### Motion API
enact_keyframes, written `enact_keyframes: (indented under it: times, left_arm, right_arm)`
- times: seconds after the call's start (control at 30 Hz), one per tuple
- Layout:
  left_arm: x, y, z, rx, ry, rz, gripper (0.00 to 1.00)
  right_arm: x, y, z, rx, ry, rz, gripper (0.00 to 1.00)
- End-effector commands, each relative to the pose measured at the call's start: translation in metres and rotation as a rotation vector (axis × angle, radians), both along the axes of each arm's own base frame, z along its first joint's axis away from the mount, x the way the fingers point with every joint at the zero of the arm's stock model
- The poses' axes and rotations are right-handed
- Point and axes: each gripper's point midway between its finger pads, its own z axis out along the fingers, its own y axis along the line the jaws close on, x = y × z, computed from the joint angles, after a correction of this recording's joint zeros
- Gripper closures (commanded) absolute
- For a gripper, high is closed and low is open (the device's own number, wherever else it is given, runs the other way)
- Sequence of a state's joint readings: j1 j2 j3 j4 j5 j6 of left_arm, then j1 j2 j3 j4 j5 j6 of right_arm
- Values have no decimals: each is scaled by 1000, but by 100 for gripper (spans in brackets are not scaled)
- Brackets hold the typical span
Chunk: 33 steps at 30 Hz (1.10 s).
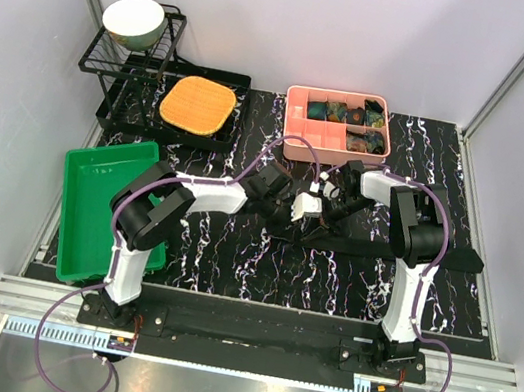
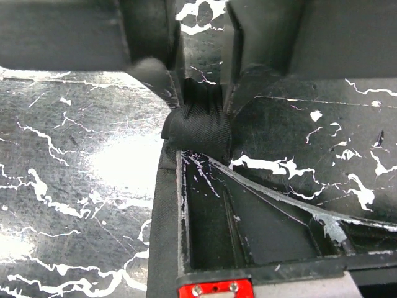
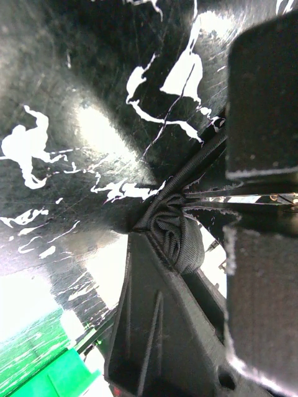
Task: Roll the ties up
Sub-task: Roll the tie at the center of the board.
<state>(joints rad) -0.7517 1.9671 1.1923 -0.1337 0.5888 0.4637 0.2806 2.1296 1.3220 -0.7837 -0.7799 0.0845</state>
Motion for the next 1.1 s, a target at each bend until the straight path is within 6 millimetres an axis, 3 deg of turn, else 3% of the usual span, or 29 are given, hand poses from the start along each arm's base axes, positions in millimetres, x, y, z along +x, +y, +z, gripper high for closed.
enact_keyframes:
  times: [0.0, 0.03, 0.2, 0.37, 0.6, 0.9, 1.07]
  left_arm:
    - [5, -7, 16, -50, -52, -15, 55]
    - [0, -3, 11, -42, -44, -17, 48]
    - [1, 7, 4, -25, -27, -10, 44]
    - [1, -5, 21, -72, -31, -30, 60]
    - [-4, -35, 46, -122, -63, -40, 62]
    - [-8, -49, 18, -60, -48, -29, 57]
    - [-13, -44, -2, -22, -20, -26, 58]
  right_arm:
    - [6, -21, -48, -182, -81, 54, 100]
    - [6, -21, -48, -181, -85, 55, 100]
    - [6, -21, -48, -182, -81, 54, 100]
    - [6, -21, -48, -184, -81, 53, 100]
    - [5, -22, -49, -190, -77, 51, 100]
    - [6, -21, -50, -191, -74, 42, 100]
    - [7, -21, -49, -188, -75, 37, 100]
